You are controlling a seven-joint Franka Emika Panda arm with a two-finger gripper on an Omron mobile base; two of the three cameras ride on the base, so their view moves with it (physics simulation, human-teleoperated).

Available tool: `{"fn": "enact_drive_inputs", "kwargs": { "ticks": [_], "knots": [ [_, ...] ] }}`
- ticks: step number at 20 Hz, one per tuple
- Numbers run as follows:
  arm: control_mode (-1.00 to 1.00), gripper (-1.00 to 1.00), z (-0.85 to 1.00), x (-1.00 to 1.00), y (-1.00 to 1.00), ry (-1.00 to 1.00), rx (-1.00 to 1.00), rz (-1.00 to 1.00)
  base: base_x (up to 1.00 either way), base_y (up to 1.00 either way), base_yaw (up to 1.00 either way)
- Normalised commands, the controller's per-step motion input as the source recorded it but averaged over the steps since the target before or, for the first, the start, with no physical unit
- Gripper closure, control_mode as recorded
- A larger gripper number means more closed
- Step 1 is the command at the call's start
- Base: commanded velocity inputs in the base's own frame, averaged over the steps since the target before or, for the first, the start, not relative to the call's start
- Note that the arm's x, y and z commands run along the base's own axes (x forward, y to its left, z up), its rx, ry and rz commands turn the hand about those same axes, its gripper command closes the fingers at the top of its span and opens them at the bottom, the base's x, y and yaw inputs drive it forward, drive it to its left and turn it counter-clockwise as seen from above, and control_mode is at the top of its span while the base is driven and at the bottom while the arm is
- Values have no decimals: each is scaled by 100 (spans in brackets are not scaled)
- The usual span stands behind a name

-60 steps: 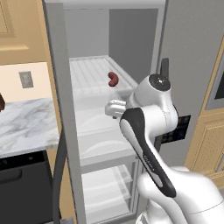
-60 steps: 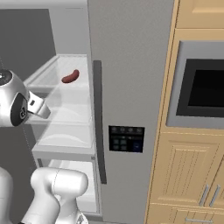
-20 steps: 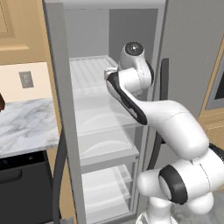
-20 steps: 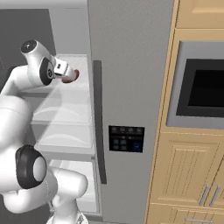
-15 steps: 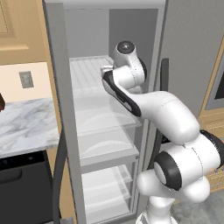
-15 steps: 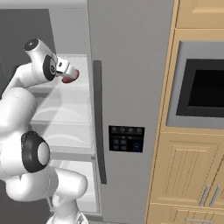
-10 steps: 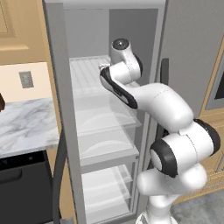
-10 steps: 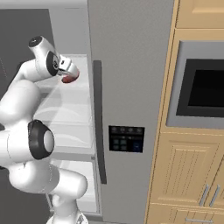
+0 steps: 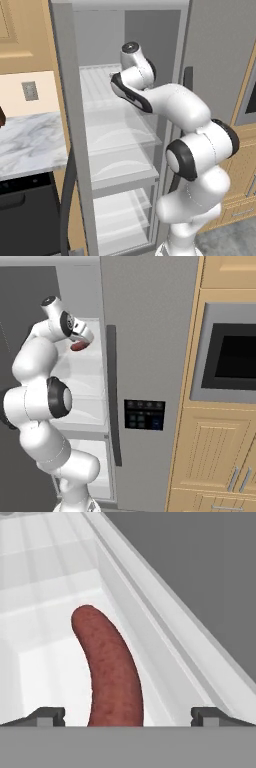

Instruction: Move the hot dog bun to the plate on the dining table and place the condiment next to that plate. Then navigate to the fridge and take the sausage and place it on the plate as well.

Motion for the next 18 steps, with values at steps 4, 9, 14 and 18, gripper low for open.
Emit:
{"fn": "enact_drive_inputs", "kwargs": {
  "ticks": [4,9,14,18],
  "knots": [
    [-100,-100,-32,28,0,0,6,0,0,0,0],
    [-100,-100,-32,2,0,0,8,0,0,0,0],
    [-100,100,-34,0,0,0,7,0,0,0,0],
    [-100,100,-17,-25,0,-10,1,0,0,0,0]
  ]
}}
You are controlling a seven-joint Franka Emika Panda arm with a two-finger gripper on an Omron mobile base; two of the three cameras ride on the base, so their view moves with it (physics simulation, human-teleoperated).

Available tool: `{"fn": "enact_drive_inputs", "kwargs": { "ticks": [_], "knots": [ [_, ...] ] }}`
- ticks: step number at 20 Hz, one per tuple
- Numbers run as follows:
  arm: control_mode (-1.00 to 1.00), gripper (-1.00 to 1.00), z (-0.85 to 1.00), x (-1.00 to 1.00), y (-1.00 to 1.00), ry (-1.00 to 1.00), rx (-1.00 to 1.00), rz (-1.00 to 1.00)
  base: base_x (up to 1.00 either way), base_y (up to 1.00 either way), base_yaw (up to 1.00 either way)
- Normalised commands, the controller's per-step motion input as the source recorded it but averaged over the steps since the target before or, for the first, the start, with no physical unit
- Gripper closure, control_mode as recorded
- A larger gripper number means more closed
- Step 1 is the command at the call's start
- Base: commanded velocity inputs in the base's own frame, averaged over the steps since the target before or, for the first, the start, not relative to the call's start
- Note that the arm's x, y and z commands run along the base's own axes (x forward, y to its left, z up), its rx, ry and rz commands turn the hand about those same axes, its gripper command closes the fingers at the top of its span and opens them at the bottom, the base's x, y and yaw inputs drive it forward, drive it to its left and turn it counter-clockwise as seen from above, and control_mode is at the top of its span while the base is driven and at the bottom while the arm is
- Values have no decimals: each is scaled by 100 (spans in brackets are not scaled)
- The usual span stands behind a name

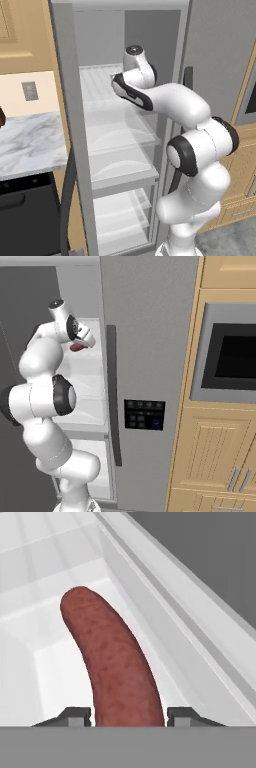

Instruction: Move the hot dog bun to the plate on the dining table and place the condiment next to that plate. Then navigate to the fridge and take the sausage and place it on the plate as well.

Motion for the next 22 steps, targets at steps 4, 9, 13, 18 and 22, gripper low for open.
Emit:
{"fn": "enact_drive_inputs", "kwargs": {
  "ticks": [4,9,13,18,22],
  "knots": [
    [-100,100,-15,-44,9,-20,0,0,0,0,0],
    [-100,100,28,-87,19,-16,0,3,0,0,0],
    [-100,100,86,-100,0,-4,0,11,0,0,0],
    [-100,100,52,-100,-18,0,0,14,0,0,0],
    [-100,100,-9,-100,-34,6,0,13,0,0,0]
  ]
}}
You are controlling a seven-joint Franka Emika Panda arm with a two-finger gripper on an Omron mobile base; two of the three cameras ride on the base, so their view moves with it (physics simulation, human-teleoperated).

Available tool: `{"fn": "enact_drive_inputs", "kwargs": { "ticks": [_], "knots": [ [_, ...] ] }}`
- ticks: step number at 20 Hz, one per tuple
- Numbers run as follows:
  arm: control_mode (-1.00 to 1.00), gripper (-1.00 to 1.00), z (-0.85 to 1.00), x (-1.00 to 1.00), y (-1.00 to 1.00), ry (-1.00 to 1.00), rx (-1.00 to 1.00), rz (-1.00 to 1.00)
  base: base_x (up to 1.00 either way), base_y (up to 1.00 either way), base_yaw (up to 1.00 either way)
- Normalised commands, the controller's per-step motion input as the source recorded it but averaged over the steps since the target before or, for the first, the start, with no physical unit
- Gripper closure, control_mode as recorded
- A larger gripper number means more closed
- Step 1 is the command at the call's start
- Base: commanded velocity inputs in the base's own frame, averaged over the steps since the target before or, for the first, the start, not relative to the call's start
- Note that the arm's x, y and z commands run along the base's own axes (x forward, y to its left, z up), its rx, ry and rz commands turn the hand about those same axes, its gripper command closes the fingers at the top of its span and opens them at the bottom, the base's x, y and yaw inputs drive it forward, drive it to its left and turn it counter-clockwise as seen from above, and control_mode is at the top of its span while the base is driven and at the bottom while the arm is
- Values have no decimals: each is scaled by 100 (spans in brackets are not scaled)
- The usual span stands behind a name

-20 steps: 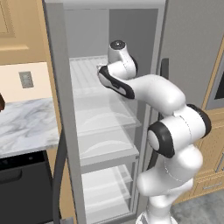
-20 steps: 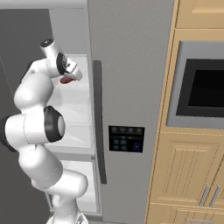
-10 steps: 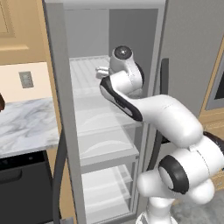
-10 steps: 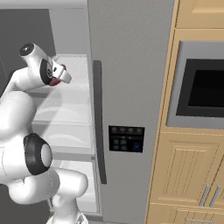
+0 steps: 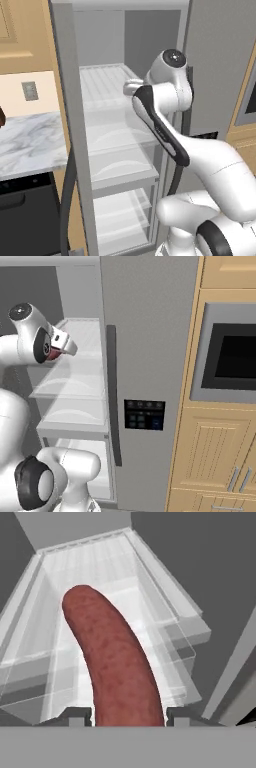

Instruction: Move the hot dog bun to the plate on the dining table and place the condiment next to that plate. Then navigate to the fridge and take the sausage and place it on the plate as well.

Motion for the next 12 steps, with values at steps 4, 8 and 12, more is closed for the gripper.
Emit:
{"fn": "enact_drive_inputs", "kwargs": {
  "ticks": [4,8,12],
  "knots": [
    [-100,100,-51,-92,-42,14,-3,9,0,0,0],
    [-100,100,-64,-83,-55,6,-11,3,0,0,0],
    [-100,100,-73,-16,-73,0,-22,-1,0,0,0]
  ]
}}
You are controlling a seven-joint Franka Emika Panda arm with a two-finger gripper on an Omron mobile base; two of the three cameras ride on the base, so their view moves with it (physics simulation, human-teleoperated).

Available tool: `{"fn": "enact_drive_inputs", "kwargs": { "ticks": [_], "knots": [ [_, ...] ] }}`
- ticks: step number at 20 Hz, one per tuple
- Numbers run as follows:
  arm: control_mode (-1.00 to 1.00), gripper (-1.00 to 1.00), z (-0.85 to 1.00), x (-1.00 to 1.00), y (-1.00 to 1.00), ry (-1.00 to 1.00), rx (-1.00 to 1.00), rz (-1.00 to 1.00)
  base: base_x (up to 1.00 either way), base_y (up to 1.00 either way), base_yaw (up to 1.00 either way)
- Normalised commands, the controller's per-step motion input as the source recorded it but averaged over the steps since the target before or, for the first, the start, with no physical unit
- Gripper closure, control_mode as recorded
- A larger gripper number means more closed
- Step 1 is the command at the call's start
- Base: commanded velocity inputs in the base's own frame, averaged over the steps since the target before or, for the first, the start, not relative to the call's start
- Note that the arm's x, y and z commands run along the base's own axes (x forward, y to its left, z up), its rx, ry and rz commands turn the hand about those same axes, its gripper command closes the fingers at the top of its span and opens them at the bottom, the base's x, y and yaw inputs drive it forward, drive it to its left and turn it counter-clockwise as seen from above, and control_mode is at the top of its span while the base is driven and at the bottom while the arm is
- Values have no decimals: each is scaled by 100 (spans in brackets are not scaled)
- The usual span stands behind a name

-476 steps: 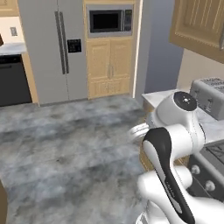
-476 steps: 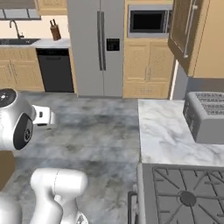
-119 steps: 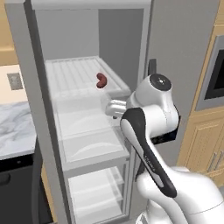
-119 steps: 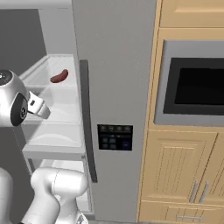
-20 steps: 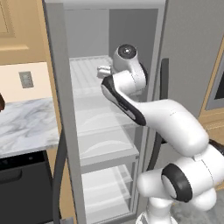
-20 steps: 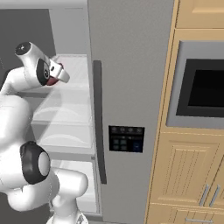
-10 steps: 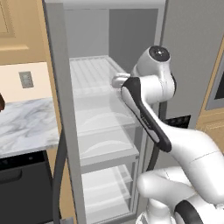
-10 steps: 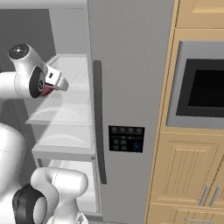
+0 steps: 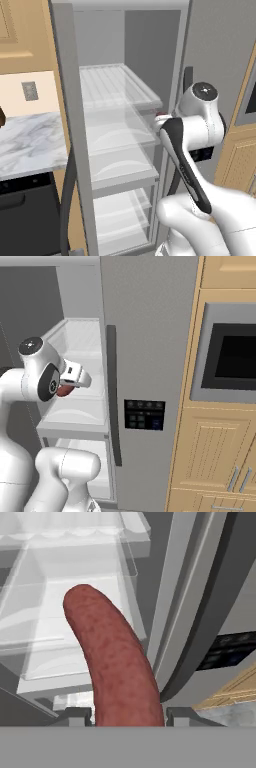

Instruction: Move the hot dog bun to the plate on the dining table and place the condiment next to that plate. Then navigate to the fridge and take the sausage and place it on the plate as well.

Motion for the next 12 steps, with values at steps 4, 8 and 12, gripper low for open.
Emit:
{"fn": "enact_drive_inputs", "kwargs": {
  "ticks": [4,8,12],
  "knots": [
    [100,100,-23,-2,-16,0,-7,-2,-40,-11,-2],
    [100,100,0,0,0,0,0,0,-100,-22,-7],
    [100,100,0,0,0,0,0,0,-100,-29,-3]
  ]
}}
